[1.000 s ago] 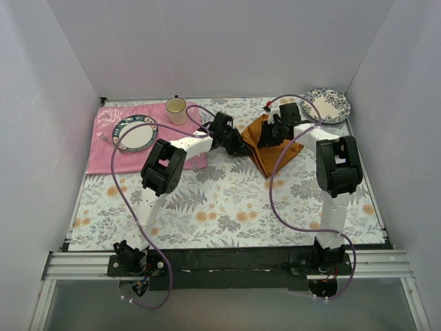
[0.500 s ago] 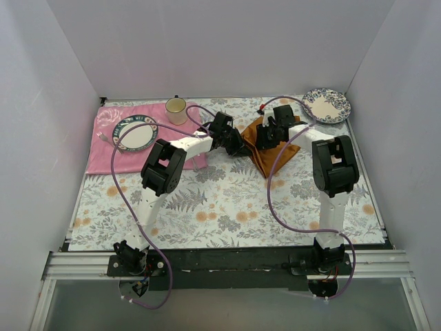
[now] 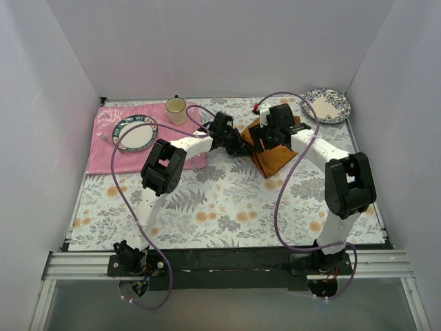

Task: Fold the napkin, place the utensils inside, and roll it up
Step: Roll the napkin with the utensil

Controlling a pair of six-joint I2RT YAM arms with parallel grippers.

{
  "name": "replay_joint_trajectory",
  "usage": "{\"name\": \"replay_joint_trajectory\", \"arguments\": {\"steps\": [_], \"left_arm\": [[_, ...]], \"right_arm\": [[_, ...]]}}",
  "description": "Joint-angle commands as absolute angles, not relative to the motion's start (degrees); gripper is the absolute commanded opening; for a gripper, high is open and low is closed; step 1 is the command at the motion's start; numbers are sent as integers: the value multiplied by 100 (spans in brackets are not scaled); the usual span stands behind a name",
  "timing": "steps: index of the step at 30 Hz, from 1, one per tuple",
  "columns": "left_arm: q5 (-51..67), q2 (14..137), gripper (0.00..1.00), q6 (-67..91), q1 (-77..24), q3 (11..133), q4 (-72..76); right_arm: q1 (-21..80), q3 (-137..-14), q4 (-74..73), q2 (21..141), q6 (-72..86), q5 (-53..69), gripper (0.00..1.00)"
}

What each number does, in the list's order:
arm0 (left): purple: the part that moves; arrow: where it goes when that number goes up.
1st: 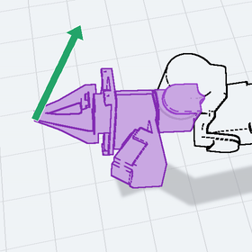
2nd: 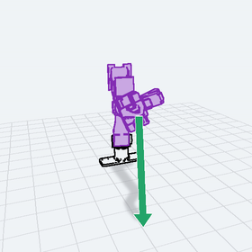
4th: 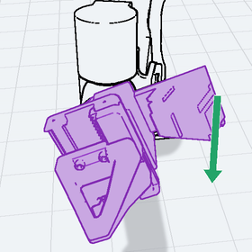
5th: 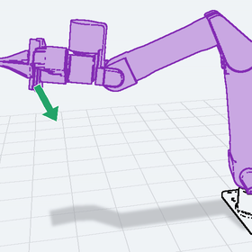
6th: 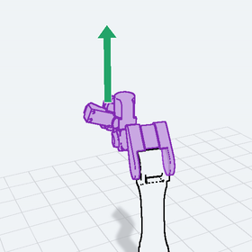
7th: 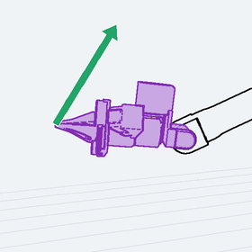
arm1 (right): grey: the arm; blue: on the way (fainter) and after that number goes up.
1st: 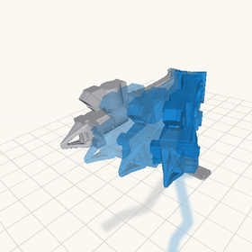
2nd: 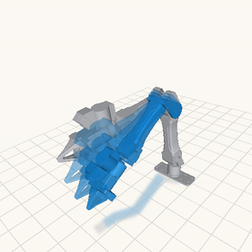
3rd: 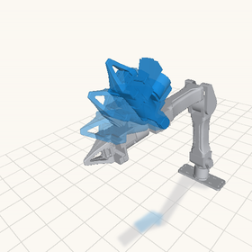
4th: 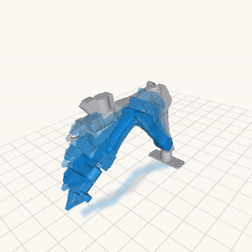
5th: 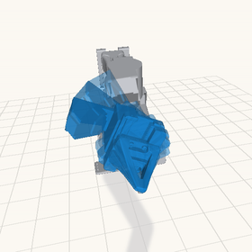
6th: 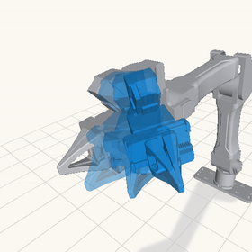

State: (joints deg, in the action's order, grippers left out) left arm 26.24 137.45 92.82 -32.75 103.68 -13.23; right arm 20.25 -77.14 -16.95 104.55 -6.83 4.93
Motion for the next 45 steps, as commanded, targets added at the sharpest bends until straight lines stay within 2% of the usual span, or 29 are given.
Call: {"name": "replay_joint_trajectory", "arguments": {"steps": [1, 3, 12, 21, 34, 39, 42, 45], "left_arm": [[2707, 13395, 6, 9272, -3278, 10362, -1239], [2707, 13377, 6, 9264, -3287, 10354, -1239], [2716, 13351, 6, 9272, -3270, 10310, -1204], [2760, 13333, 5, 9273, -3252, 10283, -1195], [2847, 13324, 5, 9272, -3190, 10318, -1160], [2769, 13017, 6, 9150, -3138, 10126, -1160], [2620, 12648, 7, 9027, -3067, 9810, -1178], [2366, 12209, 15, 8816, -3015, 9485, -1248]], "right_arm": [[2425, -7173, -1424, 10204, -1142, 430, 85], [2504, -7119, -1441, 10292, -1213, 422, 86], [2838, -7040, -1029, 10714, -1652, -316, 76], [2830, -7435, -931, 11214, -1828, -246, 72], [2470, -7602, -1353, 11522, -1740, 404, 30], [2347, -7857, -1661, 11733, -1609, 860, 20], [2277, -8015, -1845, 11839, -1521, 1247, 11], [2215, -8226, -2091, 12041, -1381, 1599, 4]]}}
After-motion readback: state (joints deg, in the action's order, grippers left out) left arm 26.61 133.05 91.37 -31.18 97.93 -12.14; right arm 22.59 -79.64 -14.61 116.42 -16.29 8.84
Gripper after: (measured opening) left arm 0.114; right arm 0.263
